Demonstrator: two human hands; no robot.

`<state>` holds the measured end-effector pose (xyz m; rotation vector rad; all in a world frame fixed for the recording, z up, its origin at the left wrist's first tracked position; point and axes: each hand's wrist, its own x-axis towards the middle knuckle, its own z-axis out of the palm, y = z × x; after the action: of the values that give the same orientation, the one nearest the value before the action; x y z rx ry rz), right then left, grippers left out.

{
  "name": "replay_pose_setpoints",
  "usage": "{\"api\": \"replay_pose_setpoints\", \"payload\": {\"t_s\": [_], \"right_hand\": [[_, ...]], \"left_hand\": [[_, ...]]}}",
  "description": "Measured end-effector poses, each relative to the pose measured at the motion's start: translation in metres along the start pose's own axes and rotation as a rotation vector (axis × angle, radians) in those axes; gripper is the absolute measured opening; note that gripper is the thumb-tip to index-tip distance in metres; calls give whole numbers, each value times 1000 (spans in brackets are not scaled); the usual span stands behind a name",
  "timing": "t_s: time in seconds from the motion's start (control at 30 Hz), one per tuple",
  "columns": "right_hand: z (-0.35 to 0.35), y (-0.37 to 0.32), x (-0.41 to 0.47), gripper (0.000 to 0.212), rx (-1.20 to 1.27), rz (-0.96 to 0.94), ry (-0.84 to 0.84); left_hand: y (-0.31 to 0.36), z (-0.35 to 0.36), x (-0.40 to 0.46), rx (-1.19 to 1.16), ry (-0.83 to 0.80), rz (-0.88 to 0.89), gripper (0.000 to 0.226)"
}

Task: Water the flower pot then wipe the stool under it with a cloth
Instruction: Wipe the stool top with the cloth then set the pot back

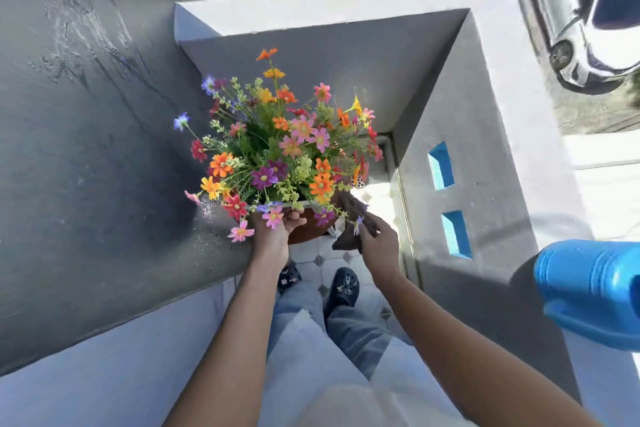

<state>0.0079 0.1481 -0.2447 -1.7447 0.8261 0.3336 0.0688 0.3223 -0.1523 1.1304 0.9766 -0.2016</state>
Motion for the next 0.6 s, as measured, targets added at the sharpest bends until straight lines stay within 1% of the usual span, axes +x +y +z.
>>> {"api": "replay_pose_setpoints", "payload": {"t_s": [0.03, 0.1, 0.13, 0.27, 0.37, 0.47, 0.53, 0.6], "right_hand": [[-3, 1, -5, 38, 52, 20, -2], [-9, -10, -23, 20, 122, 61, 22], [-11, -12, -29, 19, 146, 88, 34], [-15, -11, -46, 29, 210, 167, 41], [-15, -16, -59, 26, 288, 203, 73], [-17, -20, -74, 29, 359, 238, 100], [-22, -24, -90, 31, 391, 241, 94], [-31, -31, -106, 28, 445, 229, 54]], "left_hand": [[-5, 2, -1, -12, 11, -12, 42], [-13, 3, -2, -9, 30, -21, 41], [-16, 2, -2, -4, 32, -22, 41], [-28, -6, 0, 3, -34, -46, 41], [-33, -9, 1, 43, -79, -75, 41], [-34, -13, -2, 150, -133, -78, 44], [-34, -26, -11, 240, -167, -122, 45], [-36, -39, -22, 397, -243, -189, 46]]}}
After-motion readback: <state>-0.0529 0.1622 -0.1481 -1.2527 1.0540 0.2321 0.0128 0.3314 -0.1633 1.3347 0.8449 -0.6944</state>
